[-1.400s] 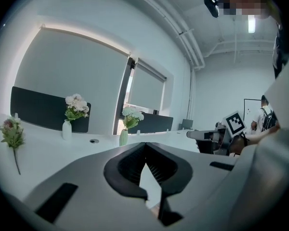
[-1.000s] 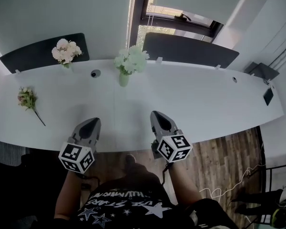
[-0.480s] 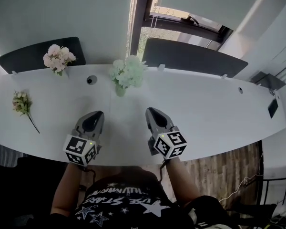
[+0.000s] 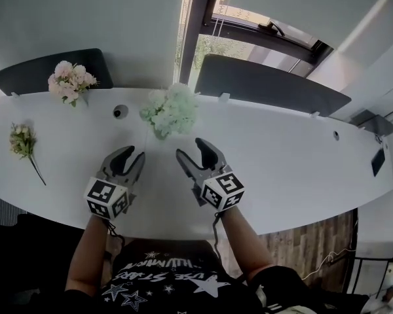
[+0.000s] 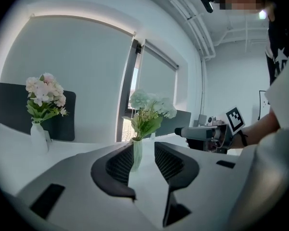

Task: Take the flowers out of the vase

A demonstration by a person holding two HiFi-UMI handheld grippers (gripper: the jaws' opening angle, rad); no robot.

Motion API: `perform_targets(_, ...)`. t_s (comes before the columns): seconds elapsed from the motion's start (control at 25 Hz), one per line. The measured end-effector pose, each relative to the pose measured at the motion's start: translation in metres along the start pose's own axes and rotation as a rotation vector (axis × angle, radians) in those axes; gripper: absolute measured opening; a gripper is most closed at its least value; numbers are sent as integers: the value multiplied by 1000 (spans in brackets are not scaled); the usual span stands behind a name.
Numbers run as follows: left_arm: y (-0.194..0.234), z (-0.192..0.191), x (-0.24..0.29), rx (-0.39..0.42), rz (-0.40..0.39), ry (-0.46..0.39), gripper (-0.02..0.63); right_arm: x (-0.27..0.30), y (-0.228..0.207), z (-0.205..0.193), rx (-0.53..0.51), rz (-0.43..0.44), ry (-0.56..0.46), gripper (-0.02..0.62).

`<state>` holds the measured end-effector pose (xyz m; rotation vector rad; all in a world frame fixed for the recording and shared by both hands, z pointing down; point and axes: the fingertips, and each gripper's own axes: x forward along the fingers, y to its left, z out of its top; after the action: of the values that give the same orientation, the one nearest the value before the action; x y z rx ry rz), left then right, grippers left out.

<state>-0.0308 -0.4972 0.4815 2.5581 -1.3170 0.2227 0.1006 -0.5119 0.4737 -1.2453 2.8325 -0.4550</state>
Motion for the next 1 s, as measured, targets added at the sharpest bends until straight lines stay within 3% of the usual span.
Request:
perform_targets(0.2, 13, -12, 19, 9, 14, 30, 170, 28, -11, 4, -6, 50, -56, 325)
perform_targets(0.6, 27, -35, 41, 5, 28, 95, 179, 79, -22, -10, -92, 184, -45, 328)
perform_targets(1.0, 36, -43, 44, -26, 59, 83, 179, 112, -14, -10, -141, 241, -55, 327)
